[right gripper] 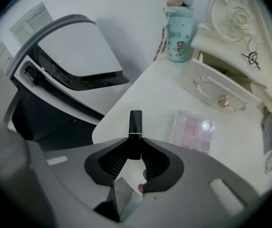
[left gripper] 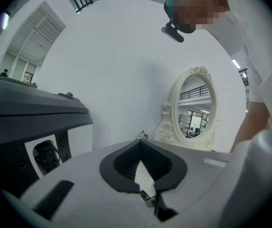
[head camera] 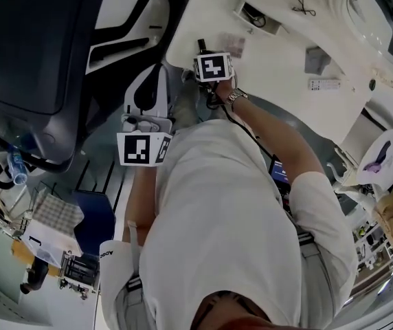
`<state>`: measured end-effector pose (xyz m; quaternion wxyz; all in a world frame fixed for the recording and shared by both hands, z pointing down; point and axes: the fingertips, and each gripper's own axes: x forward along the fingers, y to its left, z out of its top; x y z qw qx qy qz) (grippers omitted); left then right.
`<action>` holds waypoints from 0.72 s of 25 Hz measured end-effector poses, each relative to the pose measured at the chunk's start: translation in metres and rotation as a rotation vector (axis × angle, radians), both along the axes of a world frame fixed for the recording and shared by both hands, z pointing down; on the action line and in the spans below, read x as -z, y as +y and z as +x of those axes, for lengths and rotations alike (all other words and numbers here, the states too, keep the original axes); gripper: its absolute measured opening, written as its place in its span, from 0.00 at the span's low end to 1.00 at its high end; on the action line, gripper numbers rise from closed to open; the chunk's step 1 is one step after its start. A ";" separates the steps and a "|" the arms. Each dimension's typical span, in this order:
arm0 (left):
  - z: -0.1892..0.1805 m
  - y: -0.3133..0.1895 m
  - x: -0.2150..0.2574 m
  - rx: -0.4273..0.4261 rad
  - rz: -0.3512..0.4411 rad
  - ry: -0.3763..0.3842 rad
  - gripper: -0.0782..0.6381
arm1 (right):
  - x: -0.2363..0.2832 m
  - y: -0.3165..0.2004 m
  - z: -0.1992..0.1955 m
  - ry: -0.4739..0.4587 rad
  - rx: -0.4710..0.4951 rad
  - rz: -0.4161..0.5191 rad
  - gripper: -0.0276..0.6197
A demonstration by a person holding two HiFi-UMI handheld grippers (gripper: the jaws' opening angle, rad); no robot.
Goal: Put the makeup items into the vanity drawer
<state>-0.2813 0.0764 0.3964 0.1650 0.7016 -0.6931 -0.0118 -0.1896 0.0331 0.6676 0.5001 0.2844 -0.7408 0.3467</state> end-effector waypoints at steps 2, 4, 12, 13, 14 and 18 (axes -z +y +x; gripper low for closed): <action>0.004 -0.005 0.000 -0.041 0.012 0.008 0.12 | 0.016 -0.013 0.008 -0.013 -0.012 0.049 0.19; 0.012 -0.014 0.002 -0.089 0.028 0.012 0.12 | 0.035 -0.030 0.021 -0.014 -0.010 0.117 0.19; 0.066 -0.054 0.021 -0.264 0.096 0.013 0.12 | 0.081 -0.101 0.111 0.134 0.166 0.443 0.19; 0.073 -0.058 0.022 -0.280 0.101 0.013 0.12 | 0.084 -0.108 0.121 0.154 0.187 0.465 0.19; 0.079 -0.061 0.022 -0.293 0.103 0.013 0.12 | 0.087 -0.115 0.131 0.171 0.206 0.480 0.19; 0.095 -0.069 0.022 -0.308 0.100 0.010 0.12 | 0.093 -0.146 0.153 0.216 0.279 0.527 0.19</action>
